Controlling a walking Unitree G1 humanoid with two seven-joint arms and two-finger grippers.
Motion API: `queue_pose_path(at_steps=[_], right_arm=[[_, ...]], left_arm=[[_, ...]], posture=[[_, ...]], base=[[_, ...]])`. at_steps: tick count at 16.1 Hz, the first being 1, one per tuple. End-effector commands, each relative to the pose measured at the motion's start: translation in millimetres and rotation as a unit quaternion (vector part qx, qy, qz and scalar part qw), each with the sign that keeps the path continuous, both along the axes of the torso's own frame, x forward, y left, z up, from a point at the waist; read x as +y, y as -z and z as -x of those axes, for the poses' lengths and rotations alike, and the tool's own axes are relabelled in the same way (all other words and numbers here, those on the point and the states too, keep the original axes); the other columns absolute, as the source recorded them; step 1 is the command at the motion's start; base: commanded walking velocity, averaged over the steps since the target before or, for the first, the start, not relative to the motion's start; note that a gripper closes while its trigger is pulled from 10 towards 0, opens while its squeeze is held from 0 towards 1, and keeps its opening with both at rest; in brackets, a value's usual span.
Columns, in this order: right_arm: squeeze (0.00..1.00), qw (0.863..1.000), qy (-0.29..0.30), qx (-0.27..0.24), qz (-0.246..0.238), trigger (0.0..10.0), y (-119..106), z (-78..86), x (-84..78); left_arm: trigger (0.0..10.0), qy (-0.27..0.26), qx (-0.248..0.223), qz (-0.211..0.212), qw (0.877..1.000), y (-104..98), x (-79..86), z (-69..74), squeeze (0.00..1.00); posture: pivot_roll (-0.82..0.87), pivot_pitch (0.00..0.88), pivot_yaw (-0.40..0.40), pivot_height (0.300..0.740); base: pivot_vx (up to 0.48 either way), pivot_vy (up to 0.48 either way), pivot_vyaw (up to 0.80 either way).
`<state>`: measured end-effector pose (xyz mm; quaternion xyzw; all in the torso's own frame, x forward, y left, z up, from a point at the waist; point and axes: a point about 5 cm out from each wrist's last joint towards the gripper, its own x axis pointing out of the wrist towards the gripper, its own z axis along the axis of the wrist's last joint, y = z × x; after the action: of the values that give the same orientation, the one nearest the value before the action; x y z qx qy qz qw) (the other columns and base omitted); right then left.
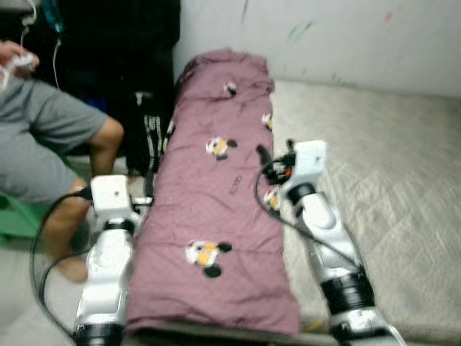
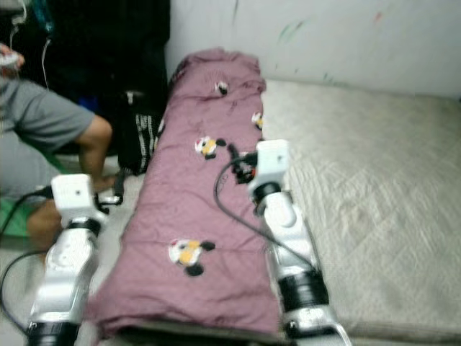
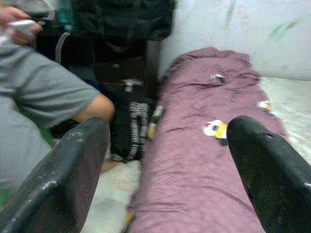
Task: Clean up the room
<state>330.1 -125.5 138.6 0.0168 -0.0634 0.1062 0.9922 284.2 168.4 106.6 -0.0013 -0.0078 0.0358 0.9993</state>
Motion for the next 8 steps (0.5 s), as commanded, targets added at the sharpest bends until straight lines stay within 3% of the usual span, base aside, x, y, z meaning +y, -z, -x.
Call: queue_pose_path(at_steps=[1, 3, 5, 8], right_arm=[[0.00, 1.000, 0.003, -0.006, -0.001, 10.0, -3.7, -1.7, 0.4], [0.00, 1.000, 0.007, -0.007, 0.002, 10.0, -3.9, -2.1, 0.0], [0.00, 1.000, -0.012, -0.011, 0.012, 10.0, -4.0, -0.4, 2.6], [0.00, 1.000, -0.014, -0.013, 0.024, 10.0, -3.2, 0.6, 4.5]], left_arm=[[10.0, 0.000, 0.001, -0.004, 1.000, -0.8, 3.2, -0.1, 0.00], [10.0, 0.000, 0.000, -0.005, 1.000, -1.5, 3.1, -0.3, 0.00], [10.0, 0.003, -0.005, -0.009, 1.000, -3.2, 2.6, 0.0, 0.00], [10.0, 0.002, -0.005, -0.007, 1.000, -3.1, 2.6, 0.4, 0.00]], posture=[[-0.03, 0.000, -0.031, 0.740], [-0.03, 0.000, -0.030, 0.740], [-0.03, 0.000, -0.030, 0.740], [-0.03, 0.000, -0.029, 0.740]], base=[[0.000, 0.480, 0.00], [0.000, 0.456, 0.00], [0.000, 0.000, 0.00], [0.000, 0.000, 0.74]])
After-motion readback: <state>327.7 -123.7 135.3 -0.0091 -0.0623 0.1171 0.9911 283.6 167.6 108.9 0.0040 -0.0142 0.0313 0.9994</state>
